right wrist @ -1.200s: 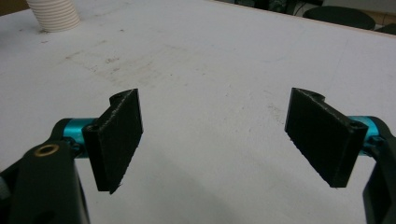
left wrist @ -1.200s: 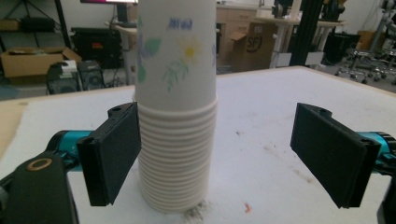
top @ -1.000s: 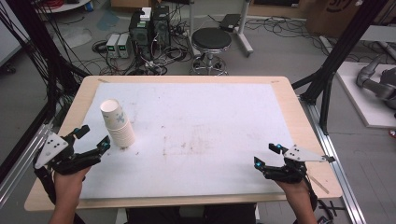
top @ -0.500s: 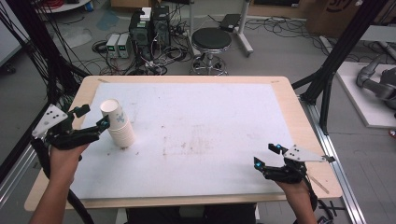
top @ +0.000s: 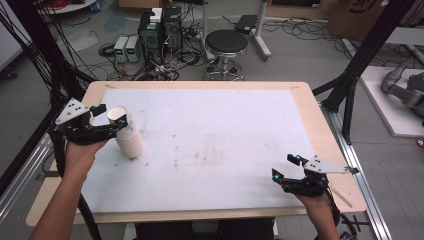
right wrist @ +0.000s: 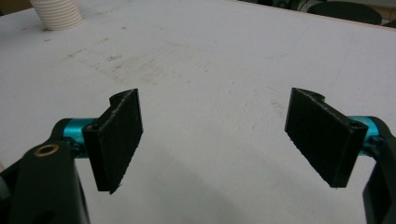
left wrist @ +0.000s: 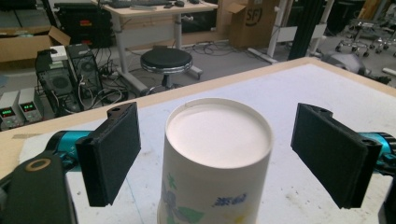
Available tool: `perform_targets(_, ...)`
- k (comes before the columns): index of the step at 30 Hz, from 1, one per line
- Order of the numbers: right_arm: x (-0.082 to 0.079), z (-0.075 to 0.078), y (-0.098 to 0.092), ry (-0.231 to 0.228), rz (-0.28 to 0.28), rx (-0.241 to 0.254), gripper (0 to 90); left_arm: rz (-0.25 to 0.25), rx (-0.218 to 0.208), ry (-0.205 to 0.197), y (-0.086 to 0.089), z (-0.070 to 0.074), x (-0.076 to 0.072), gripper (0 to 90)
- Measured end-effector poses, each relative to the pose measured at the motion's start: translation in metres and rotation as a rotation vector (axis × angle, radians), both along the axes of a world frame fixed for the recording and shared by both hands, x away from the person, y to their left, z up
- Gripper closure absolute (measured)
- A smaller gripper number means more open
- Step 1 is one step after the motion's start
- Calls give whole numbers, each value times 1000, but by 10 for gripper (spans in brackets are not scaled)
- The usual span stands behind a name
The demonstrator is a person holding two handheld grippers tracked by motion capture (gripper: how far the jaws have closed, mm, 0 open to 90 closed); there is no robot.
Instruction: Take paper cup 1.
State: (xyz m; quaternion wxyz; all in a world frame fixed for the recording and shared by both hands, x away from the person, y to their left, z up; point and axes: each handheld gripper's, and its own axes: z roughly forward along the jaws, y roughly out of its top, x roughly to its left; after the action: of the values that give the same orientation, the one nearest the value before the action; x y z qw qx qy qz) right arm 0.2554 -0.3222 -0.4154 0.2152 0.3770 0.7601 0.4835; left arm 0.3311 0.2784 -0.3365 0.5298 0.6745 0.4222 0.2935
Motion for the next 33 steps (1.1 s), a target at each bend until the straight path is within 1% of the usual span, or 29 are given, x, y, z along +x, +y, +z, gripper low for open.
perform_targets(1,0,0,0,8,0,3,197,-2,2,10,0,-1,2,170)
perform_targets(3,0,0,0,7,0,3,196,-13,9,18,-1,-2,4,185)
perform_targets(4,0,0,0,6,1,3,197,-17,10,19,-2,-3,5,213)
perform_targets(5,0,0,0,6,1,3,197,-22,12,20,-2,-3,6,213)
perform_targets(6,0,0,0,8,1,2,197,-28,12,20,-2,-4,6,242)
perform_targets(8,0,0,0,9,1,3,196,-36,18,27,-3,-4,8,258)
perform_targets(10,0,-1,-1,7,0,3,196,-42,23,38,-3,-5,9,292)
perform_targets(12,0,0,-1,8,0,2,196,-55,18,39,-3,-6,10,332)
perform_targets(16,0,-1,-1,10,-2,2,196,-59,17,37,-2,-5,10,342)
perform_targets(17,1,-1,-1,4,0,0,197,-57,9,35,-2,-5,9,343)
perform_targets(19,1,-1,-1,7,0,1,197,-61,4,34,0,-4,9,343)
perform_targets(21,1,-1,-1,8,0,1,197,-60,-13,31,1,-1,8,343)
perform_targets(22,0,-1,-1,12,0,3,197,-60,-12,31,1,1,8,344)
perform_targets(25,1,-1,0,10,1,3,197,-63,-20,13,2,9,6,347)
perform_targets(29,0,-1,0,12,2,4,196,-77,-31,-17,3,25,2,351)
perform_targets(33,1,-1,0,10,2,3,197,-76,-50,-80,4,44,-5,356)
